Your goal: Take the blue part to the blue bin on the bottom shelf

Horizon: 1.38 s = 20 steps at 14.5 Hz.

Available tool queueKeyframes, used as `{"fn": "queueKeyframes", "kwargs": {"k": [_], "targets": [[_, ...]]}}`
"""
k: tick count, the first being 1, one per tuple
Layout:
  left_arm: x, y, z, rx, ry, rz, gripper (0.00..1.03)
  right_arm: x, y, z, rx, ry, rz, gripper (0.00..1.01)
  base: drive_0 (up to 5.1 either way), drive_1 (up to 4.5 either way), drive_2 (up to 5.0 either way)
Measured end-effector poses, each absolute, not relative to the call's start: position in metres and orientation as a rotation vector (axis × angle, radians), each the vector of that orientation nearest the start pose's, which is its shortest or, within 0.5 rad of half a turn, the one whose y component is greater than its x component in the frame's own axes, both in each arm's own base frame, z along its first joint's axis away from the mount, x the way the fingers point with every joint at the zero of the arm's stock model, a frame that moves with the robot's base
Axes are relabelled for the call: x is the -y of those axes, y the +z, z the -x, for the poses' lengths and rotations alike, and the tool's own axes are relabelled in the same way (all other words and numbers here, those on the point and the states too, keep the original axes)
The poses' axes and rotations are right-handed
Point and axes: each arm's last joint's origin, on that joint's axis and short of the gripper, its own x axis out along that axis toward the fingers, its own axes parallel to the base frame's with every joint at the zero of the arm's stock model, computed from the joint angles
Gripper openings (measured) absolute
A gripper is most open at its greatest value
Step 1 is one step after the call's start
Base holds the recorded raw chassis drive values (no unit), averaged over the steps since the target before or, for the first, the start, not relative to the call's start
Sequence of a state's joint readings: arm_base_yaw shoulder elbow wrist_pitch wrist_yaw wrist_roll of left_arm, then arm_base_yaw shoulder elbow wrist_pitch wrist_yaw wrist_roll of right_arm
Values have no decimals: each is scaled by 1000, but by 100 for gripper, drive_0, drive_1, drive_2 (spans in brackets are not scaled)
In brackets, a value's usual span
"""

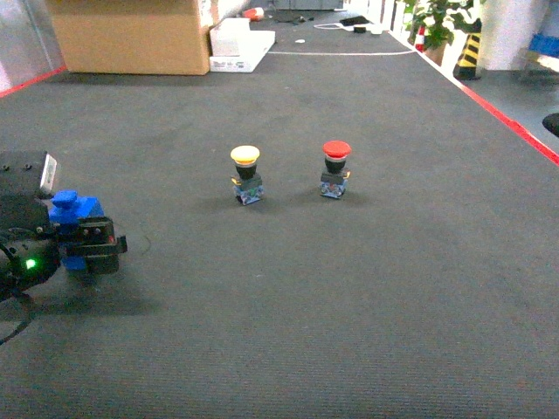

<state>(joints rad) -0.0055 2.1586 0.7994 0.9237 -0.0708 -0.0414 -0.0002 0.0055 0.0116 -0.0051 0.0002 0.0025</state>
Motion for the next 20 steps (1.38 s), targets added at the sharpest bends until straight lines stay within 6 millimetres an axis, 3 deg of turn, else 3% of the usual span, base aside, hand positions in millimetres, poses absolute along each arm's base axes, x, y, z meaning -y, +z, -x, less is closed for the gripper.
{"fn": "queueKeyframes", "kwargs": {"k": [2, 4, 8, 11, 14, 17, 20], "targets": [[0, 56, -364, -424, 74, 22, 49, 0, 167, -97, 1, 0, -2, 98, 0, 0, 0], [0, 56, -357, -421, 71, 15, 44, 0, 167, -97, 1, 0, -2, 98, 0, 0, 0], [11, 114, -280, -216, 85, 6, 44, 0, 167, -97, 2, 0, -2, 98, 0, 0, 0], [15, 133, -214, -238, 141, -7, 44, 0, 167, -97, 1, 0, -2, 98, 0, 0, 0], [28, 168, -162, -128, 199, -3, 44, 0, 167, -97, 1, 0, -2, 98, 0, 0, 0], [29, 187, -125, -60, 224, 13, 44, 0, 167, -97, 1, 0, -2, 98, 0, 0, 0], [28, 191, -101, -30, 226, 20, 44, 0, 167, -97, 1, 0, -2, 98, 0, 0, 0]]}}
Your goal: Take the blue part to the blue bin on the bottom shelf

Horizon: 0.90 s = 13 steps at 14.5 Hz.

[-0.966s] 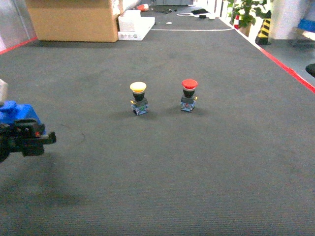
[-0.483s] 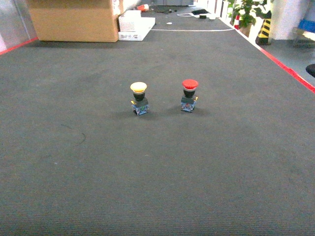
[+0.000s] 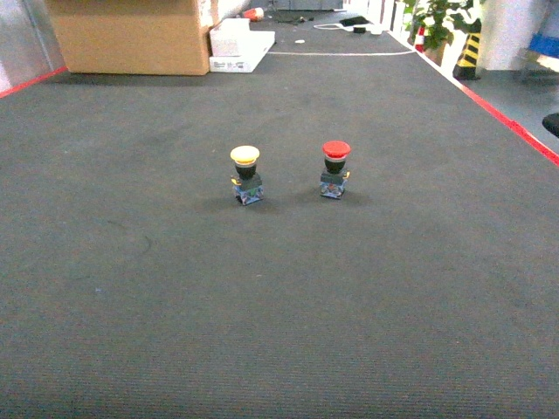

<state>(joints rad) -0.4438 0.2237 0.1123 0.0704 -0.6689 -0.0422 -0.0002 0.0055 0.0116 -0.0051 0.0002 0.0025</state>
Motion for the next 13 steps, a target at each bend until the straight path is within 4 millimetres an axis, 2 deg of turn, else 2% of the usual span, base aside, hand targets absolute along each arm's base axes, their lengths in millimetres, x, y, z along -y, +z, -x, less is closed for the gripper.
{"fn": "queueKeyframes", "kwargs": {"k": [13], "targets": [[28, 193, -99, -15, 226, 25, 43, 0, 167, -97, 1, 0, -2, 98, 0, 0, 0]]}}
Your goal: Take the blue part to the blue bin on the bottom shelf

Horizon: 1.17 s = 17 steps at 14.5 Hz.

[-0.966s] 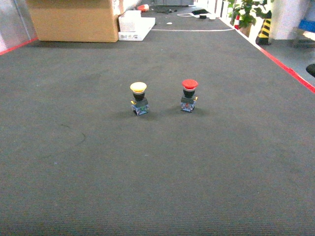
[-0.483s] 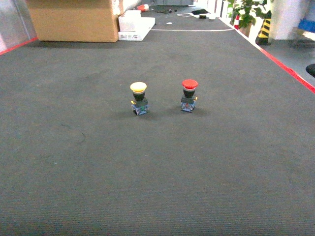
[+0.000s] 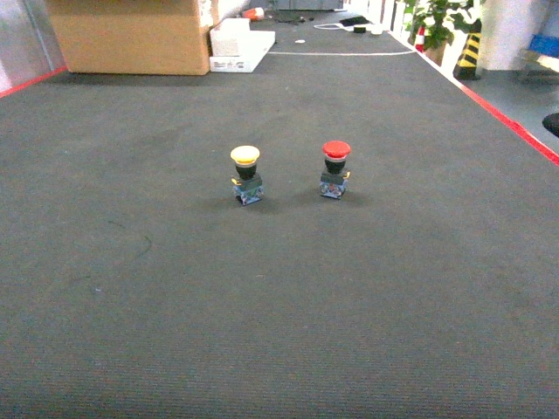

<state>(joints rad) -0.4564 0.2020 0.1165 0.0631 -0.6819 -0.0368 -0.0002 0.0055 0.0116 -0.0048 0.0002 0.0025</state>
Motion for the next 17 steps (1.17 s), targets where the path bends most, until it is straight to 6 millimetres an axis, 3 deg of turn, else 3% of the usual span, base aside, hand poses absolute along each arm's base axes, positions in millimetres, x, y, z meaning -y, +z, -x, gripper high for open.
{"fn": "queueKeyframes", "kwargs": {"k": [7, 10, 17], "targets": [[28, 193, -99, -15, 226, 25, 43, 0, 167, -97, 1, 0, -2, 98, 0, 0, 0], [28, 193, -99, -18, 226, 23, 43, 0, 167, -97, 1, 0, -2, 98, -3, -406, 400], [28, 194, -99, -14, 230, 25, 43, 0, 167, -97, 1, 0, -2, 98, -44, -44, -44]]}}
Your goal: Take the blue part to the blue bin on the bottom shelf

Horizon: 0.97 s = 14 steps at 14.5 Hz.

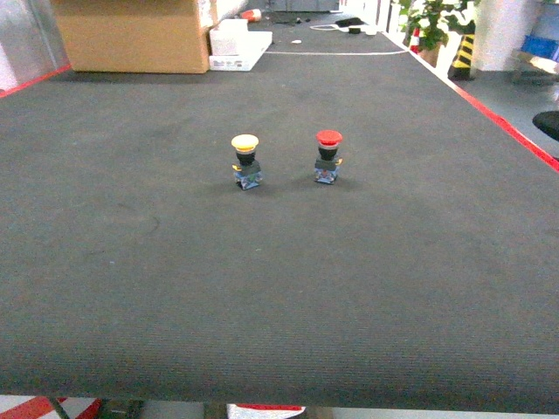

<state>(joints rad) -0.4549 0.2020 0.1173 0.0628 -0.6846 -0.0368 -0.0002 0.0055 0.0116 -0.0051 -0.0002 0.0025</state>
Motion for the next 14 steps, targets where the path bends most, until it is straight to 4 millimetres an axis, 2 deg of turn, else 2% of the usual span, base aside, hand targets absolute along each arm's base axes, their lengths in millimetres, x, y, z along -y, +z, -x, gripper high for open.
{"fn": "queueKeyframes", "kwargs": {"k": [14], "targets": [[28, 194, -99, -15, 228, 25, 43, 0, 167, -97, 1, 0, -2, 98, -171, -171, -171]]}}
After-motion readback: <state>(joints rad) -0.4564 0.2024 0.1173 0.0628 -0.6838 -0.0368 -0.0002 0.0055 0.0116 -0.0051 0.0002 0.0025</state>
